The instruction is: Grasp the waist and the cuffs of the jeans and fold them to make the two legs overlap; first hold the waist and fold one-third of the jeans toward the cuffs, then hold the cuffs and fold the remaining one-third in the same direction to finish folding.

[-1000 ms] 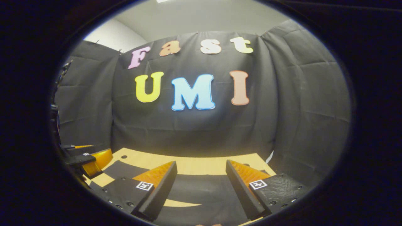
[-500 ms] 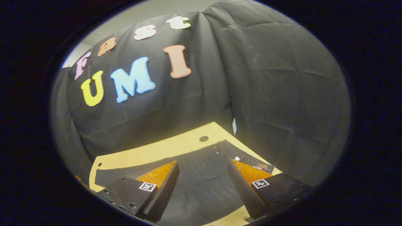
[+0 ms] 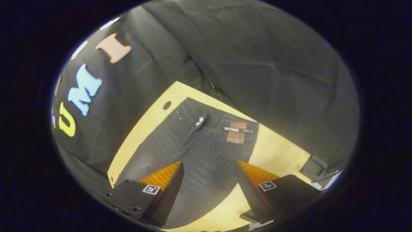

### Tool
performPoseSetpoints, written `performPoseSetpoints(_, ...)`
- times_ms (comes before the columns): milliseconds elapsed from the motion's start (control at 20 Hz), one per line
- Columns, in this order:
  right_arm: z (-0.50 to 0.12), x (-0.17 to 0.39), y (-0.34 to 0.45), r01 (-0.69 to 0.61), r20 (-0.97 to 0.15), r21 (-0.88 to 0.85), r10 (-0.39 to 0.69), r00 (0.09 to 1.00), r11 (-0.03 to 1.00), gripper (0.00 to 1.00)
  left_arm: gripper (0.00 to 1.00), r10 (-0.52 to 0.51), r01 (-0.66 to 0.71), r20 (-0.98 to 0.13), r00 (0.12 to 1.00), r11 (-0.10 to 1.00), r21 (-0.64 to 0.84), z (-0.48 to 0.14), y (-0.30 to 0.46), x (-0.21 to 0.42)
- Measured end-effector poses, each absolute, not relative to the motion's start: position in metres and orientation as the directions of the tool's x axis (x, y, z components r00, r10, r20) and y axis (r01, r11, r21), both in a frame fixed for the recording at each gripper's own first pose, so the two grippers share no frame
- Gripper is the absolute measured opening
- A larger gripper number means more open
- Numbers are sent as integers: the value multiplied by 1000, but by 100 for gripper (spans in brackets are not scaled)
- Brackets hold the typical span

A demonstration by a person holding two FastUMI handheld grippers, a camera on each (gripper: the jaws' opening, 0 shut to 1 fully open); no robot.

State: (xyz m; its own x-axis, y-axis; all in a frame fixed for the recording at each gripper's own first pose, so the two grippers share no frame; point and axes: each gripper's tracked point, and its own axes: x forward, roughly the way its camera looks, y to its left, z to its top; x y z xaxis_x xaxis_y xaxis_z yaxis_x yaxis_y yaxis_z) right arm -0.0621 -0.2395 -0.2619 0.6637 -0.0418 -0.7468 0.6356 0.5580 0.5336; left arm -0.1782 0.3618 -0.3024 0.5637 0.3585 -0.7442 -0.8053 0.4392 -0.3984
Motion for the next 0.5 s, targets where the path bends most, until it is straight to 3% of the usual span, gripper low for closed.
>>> performPoseSetpoints(250,-313,-75,-246,766,-823,545,41,567,343,94,100,325,-871,-809,490,213,-442,-335,369,-223)
performPoseSetpoints(400,-337,-76,-254,787,-841,527,63,537,322,94,99,321,-890,-831,455,143,-432,-347,367,-238)
performPoseSetpoints(450,-342,-71,-252,785,-839,534,79,539,314,95,94,318,-893,-835,450,137,-429,-351,364,-239)
performPoseSetpoints(500,-339,-65,-258,779,-829,548,76,554,304,94,99,314,-893,-837,449,133,-429,-352,360,-240)
